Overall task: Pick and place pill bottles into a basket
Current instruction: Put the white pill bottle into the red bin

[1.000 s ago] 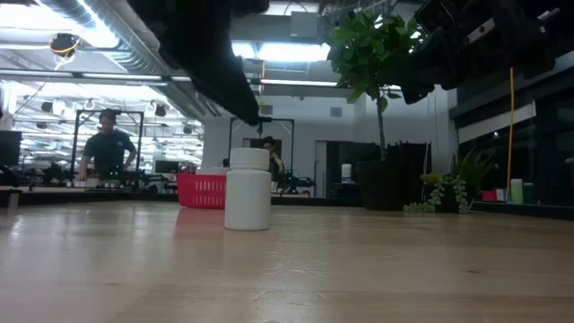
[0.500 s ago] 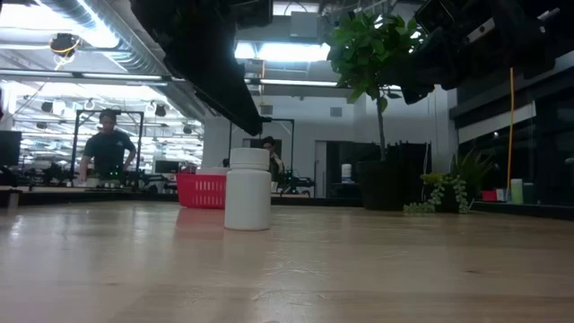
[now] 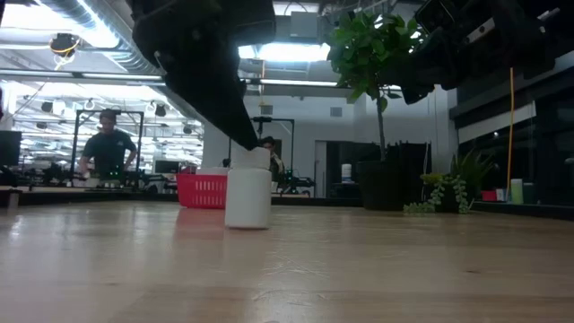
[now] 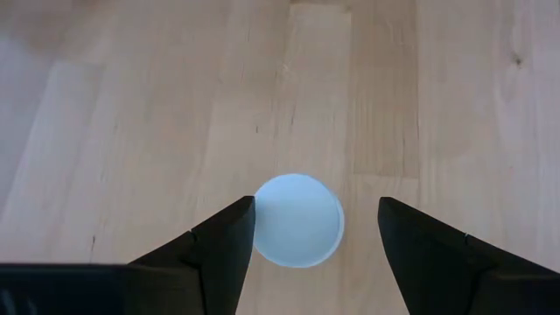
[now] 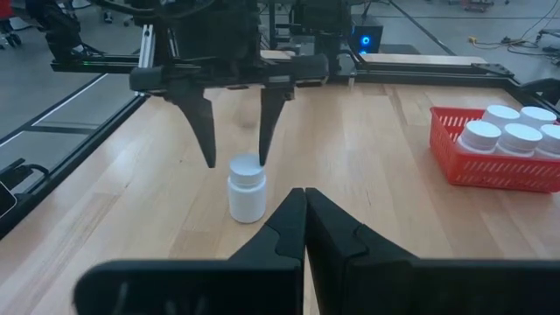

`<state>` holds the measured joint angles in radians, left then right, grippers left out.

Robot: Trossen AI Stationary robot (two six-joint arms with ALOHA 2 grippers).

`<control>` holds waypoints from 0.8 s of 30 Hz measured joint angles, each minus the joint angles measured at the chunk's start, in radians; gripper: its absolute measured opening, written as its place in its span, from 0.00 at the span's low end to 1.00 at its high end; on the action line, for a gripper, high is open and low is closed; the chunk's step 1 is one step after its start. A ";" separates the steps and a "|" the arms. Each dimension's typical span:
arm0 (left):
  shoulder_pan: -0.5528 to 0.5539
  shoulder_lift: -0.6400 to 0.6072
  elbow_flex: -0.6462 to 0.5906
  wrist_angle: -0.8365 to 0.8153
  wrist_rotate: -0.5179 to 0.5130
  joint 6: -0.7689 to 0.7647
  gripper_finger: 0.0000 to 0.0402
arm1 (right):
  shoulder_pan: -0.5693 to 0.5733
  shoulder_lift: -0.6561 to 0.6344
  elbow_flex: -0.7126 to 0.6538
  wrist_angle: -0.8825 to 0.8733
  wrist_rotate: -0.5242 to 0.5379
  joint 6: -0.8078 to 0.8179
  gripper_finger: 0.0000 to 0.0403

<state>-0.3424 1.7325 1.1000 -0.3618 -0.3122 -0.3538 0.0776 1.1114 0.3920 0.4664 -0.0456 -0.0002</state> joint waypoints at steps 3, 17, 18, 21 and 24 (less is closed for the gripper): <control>0.000 0.000 0.000 0.000 -0.002 0.000 0.59 | 0.000 0.000 0.000 0.000 0.000 0.000 0.02; -0.017 -0.004 0.007 0.043 -0.006 0.103 0.59 | 0.000 0.000 0.000 -0.001 0.000 0.000 0.02; -0.015 -0.004 0.008 0.044 -0.007 0.103 0.59 | 0.000 0.000 0.000 -0.001 0.000 0.000 0.02; -0.005 -0.005 0.008 0.037 -0.008 0.098 0.59 | 0.000 0.000 0.000 -0.004 0.000 0.000 0.02; 0.006 -0.005 0.008 0.032 -0.003 0.065 0.59 | 0.000 0.000 0.000 -0.006 0.000 0.000 0.02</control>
<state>-0.3363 1.7279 1.1080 -0.3294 -0.3147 -0.2890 0.0776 1.1114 0.3920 0.4599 -0.0456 -0.0006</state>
